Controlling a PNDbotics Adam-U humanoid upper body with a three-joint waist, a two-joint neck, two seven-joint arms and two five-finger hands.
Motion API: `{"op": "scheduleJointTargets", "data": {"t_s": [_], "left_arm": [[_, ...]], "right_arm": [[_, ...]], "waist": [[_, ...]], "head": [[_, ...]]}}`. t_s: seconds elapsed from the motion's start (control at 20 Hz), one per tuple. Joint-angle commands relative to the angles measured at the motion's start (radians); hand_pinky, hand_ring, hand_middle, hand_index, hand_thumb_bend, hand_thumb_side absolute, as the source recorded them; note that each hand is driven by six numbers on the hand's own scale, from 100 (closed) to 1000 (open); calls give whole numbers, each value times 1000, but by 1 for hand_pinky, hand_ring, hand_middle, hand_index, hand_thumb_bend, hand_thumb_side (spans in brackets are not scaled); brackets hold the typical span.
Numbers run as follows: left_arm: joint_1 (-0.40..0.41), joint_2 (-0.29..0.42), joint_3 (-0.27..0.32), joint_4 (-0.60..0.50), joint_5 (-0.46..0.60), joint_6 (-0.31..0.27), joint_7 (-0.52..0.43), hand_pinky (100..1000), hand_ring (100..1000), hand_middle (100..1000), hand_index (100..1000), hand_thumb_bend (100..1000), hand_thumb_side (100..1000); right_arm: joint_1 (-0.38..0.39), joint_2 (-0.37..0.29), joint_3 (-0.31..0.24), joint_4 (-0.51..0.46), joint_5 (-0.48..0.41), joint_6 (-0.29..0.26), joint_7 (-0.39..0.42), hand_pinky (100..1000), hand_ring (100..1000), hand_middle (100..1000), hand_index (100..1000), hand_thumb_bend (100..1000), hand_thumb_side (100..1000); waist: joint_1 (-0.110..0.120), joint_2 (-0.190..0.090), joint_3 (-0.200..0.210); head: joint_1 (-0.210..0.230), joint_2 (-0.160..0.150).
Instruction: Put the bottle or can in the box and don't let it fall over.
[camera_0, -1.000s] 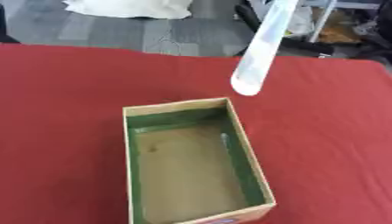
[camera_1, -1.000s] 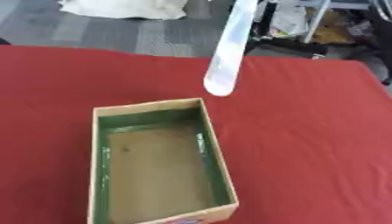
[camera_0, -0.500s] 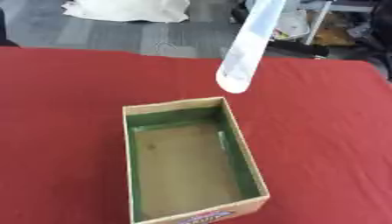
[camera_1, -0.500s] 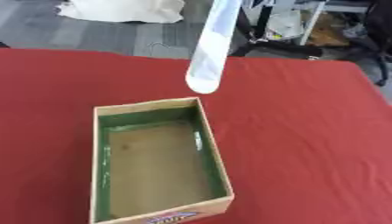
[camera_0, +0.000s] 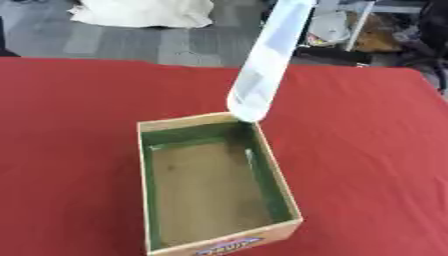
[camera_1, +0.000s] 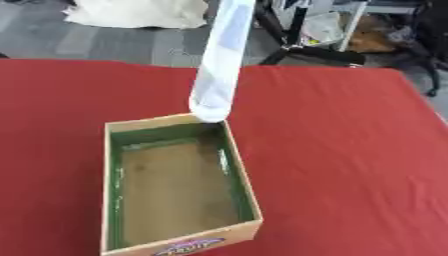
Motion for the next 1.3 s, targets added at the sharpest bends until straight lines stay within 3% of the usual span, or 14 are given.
{"op": "scheduleJointTargets", "data": {"t_s": [0.05, 0.45, 0.65, 0.75, 0.9, 1.05, 1.3], "left_arm": [[-10, 12, 9, -16, 4, -4, 0, 636, 697, 740, 707, 100, 648], [-13, 2, 9, -17, 5, -3, -1, 636, 698, 740, 707, 100, 654], [-12, -3, 9, -16, 5, -2, -1, 637, 698, 740, 707, 100, 657], [-12, -4, 10, -16, 5, -2, -1, 637, 699, 740, 707, 100, 659], [-12, -6, 10, -16, 5, -2, -2, 637, 700, 740, 707, 100, 661], [-12, -8, 10, -15, 4, -1, -2, 637, 700, 740, 707, 100, 663], [-11, -11, 9, -14, 4, 0, -4, 637, 701, 740, 708, 100, 664]], "right_arm": [[-6, -4, 6, -48, -4, 17, -10, 662, 398, 374, 434, 129, 100], [29, 29, 37, -121, 55, 32, -23, 669, 408, 385, 443, 141, 100], [41, 40, 57, -134, 64, 37, -24, 702, 475, 459, 514, 177, 100], [46, 41, 63, -138, 70, 37, -35, 734, 540, 526, 581, 244, 100], [53, 38, 72, -144, 85, 38, -45, 786, 680, 666, 714, 455, 100], [57, 39, 70, -141, 93, 46, -61, 807, 752, 741, 770, 484, 100], [61, 43, 70, -131, 86, 60, -85, 808, 766, 755, 778, 495, 100]], "waist": [[9, -26, 5], [12, -20, 20], [12, -15, 27], [12, -12, 29], [11, -11, 28], [10, -10, 27], [10, -9, 28]], "head": [[1, 14], [-5, 18], [-9, 14], [-9, 11], [-8, 9], [-6, 8], [-6, 9]]}}
